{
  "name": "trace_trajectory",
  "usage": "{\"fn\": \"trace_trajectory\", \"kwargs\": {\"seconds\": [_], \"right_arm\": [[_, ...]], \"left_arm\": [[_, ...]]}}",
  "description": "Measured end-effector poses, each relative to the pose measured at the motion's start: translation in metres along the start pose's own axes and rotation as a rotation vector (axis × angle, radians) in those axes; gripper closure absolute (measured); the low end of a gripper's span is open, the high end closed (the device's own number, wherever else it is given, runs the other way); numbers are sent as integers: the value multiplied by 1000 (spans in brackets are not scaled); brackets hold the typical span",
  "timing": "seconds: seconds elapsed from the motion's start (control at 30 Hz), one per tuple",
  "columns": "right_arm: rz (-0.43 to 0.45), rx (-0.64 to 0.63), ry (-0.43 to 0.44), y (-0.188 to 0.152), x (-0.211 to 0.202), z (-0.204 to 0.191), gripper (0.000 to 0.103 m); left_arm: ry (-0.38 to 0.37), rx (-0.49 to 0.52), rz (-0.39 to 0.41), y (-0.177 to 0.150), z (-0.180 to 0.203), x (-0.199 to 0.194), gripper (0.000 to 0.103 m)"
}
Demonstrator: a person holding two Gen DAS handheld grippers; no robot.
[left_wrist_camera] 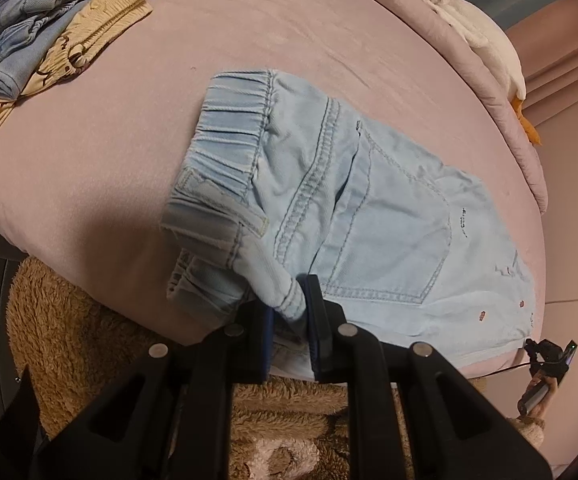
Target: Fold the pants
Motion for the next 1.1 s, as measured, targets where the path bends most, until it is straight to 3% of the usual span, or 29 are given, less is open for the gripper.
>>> {"fn": "trace_trajectory", "kwargs": {"seconds": [0.07,0.13,0.23,0.27,0.3,0.4,0.47,0.5,0.57,0.7,0.8,0.93,1.07,1.1], "right_arm": [[38,9,-21,0,-11,5,94],[67,17,-14,4,-25,5,91],[61,28,119,3,-32,-4,75],[51,28,164,3,-31,-8,65],[38,26,188,1,-26,-16,61],[-33,49,184,-3,-1,-31,61],[-51,61,161,-2,16,-36,61],[-46,65,136,-1,22,-38,73],[-19,47,124,2,13,-42,82],[87,0,126,8,-25,-50,84],[136,-29,90,9,-44,-49,84],[70,-44,67,11,-17,-43,84],[-27,-134,-65,-5,12,-47,84],[-17,-149,-83,-7,8,-52,78]], "left_arm": [[-3,-3,2,0,1,-2,87],[-3,4,8,1,4,-6,81],[-22,6,25,2,6,-10,68],[-36,-2,27,3,5,-11,67],[-44,-12,25,4,4,-11,67],[-77,-53,24,7,-3,-10,68],[-86,-67,42,10,-7,-9,75],[-54,-74,45,10,-9,-8,90],[-41,-74,43,9,-10,-10,91],[-60,-37,74,-1,-4,-31,91],[-52,-15,54,-8,-3,-31,91],[15,9,16,-15,-10,-7,87],[31,46,26,-16,-8,-3,86],[22,49,17,-15,-8,-6,80]]}}
Point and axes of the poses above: each gripper's, at about its wrist camera, not at the fingertips, and x roughly the way its jaws point, z to its right, y to its top, the point moved 1 cm from there along x, roughly the way its jaws point, and after that the axes turned 5 degrees about -x, right-handed, at the moved point
